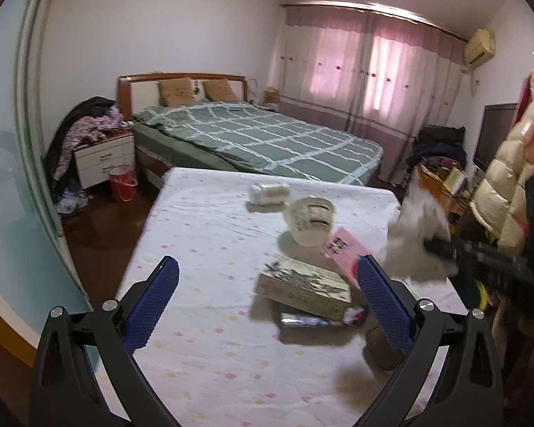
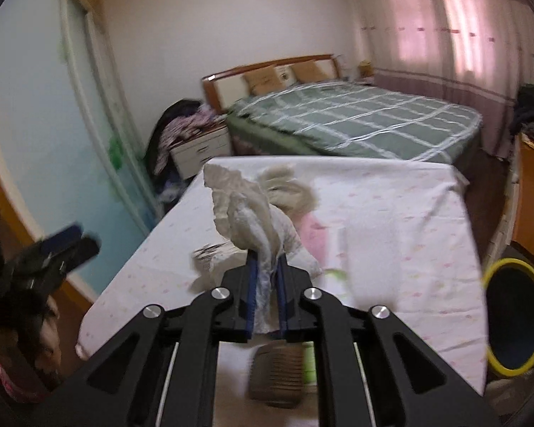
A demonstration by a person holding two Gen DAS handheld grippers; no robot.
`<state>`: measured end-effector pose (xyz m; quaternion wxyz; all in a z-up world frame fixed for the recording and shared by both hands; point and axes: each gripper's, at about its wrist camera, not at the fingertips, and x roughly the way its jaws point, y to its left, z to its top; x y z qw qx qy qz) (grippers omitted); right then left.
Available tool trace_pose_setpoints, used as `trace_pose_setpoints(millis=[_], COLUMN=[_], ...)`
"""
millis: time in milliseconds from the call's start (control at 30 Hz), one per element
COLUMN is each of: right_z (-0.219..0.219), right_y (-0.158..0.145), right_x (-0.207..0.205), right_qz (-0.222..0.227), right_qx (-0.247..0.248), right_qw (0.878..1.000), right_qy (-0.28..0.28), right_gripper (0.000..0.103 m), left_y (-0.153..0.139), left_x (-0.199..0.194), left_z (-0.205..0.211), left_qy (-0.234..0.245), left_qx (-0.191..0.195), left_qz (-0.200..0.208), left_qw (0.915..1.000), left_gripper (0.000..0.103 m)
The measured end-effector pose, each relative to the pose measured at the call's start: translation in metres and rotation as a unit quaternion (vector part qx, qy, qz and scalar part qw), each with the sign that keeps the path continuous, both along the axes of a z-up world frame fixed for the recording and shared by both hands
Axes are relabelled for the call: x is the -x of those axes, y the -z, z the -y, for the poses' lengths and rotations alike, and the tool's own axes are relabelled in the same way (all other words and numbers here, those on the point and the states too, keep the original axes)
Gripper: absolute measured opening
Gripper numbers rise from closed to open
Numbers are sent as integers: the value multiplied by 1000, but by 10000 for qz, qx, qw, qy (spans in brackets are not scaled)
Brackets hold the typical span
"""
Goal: Collect trash
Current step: 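Carry the tissues over the bin and open the right gripper, then grasp the brown ribbed plastic tray with the left gripper and lift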
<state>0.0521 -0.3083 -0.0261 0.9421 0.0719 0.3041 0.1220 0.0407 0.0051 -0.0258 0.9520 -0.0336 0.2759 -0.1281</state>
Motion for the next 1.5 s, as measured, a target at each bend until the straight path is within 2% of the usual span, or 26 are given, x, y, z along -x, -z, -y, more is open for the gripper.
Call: trace_pose_setpoints(millis=[133, 233, 433, 500, 700, 733, 833, 900, 1100, 1233, 1500], right_z=[52, 102, 199, 228, 274, 280, 295, 299, 288, 272, 252], right_y=[1, 8, 40, 56, 94, 99, 108, 109, 100, 90, 82], right_x=[0, 0, -2, -6, -17, -19, -18, -16, -7, -4, -9], right_qz=[11, -66, -471, -701, -1130, -1175, -1203, -1167, -981, -876, -799], right_qx=[-47, -55, 69, 78, 17, 21, -42, -69, -31, -23, -41], right_qw=[9973, 9889, 9562, 9447, 9204, 9156, 9061, 9018, 9086, 9159, 9268], right_qy=[736, 1483, 2887, 3204, 3743, 3845, 4055, 4161, 4059, 3918, 3670], right_gripper=[10, 11, 11, 11, 12, 14, 32, 36, 40, 40, 40], left_y=[13, 25, 51, 56, 63, 64, 63, 63, 74, 88, 105], left_x=[3, 4, 0, -2, -6, -7, -8, -8, -12, -14, -24], left_z=[31, 54, 96, 105, 119, 121, 121, 121, 122, 129, 137], left_qy=[459, 773, 1279, 1390, 1578, 1596, 1648, 1679, 1828, 1944, 2341], left_qx=[-51, -159, -238, -251, -290, -316, -311, -309, -173, -250, -267], left_qz=[-109, -171, -522, -587, -704, -712, -727, -744, -1003, -1152, -1152], left_qw=[9989, 9967, 9901, 9882, 9845, 9841, 9832, 9825, 9779, 9738, 9650], left_gripper=[98, 98, 98, 98, 98, 98, 98, 98, 98, 98, 98])
